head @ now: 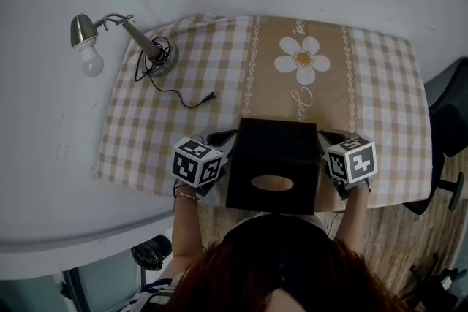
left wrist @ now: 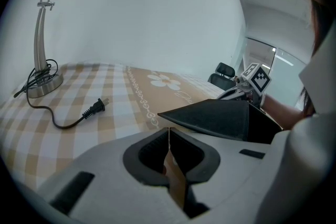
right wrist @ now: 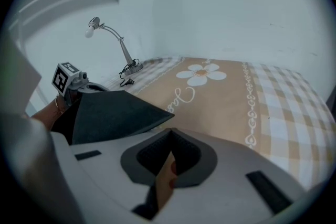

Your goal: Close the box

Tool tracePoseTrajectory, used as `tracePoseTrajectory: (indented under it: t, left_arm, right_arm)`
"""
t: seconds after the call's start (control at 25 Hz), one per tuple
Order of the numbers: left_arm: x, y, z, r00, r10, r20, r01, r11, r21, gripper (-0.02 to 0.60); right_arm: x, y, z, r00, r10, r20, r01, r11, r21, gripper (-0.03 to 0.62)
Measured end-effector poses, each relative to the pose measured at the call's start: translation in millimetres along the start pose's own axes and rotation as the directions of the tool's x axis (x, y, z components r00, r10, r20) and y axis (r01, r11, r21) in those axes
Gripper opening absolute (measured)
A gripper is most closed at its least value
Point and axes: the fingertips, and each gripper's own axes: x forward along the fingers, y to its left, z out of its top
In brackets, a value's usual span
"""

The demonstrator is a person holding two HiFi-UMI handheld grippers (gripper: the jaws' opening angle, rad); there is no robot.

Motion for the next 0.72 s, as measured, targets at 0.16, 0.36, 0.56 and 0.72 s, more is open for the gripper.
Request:
tracePoseTrajectory:
  t: [0.16,0.36,0.56,0.72]
  left_arm:
    - [-1.5,2.9,6.5,1.0,0.004,0.021,-0.004,1.0,-0.008,0.029]
    - [-4.2,3.7,13.7,0.999,0.007,0.048,-0.007,1.0,-0.005,0.029]
    - [-7.3,4.9,22.4,0.997,0.021,0.071,-0.021,1.0,0.004,0.028]
    - [-10.8,4.3,29.5,0.995,0.032,0.096,-0.033,0.999,0.008,0.028]
  right_arm:
    - [-2.9,-1.4,6.3,1.0,-0.014,0.018,0.015,1.0,-0.004,0.017]
    - [-7.9,-2.5,14.8,0.998,-0.039,0.045,0.04,0.999,-0.01,0.017]
    - [-13.4,-3.7,21.8,0.996,-0.066,0.06,0.067,0.998,-0.01,0.017]
    - [-18.6,-4.4,26.4,0.993,-0.086,0.075,0.086,0.996,-0.003,0.017]
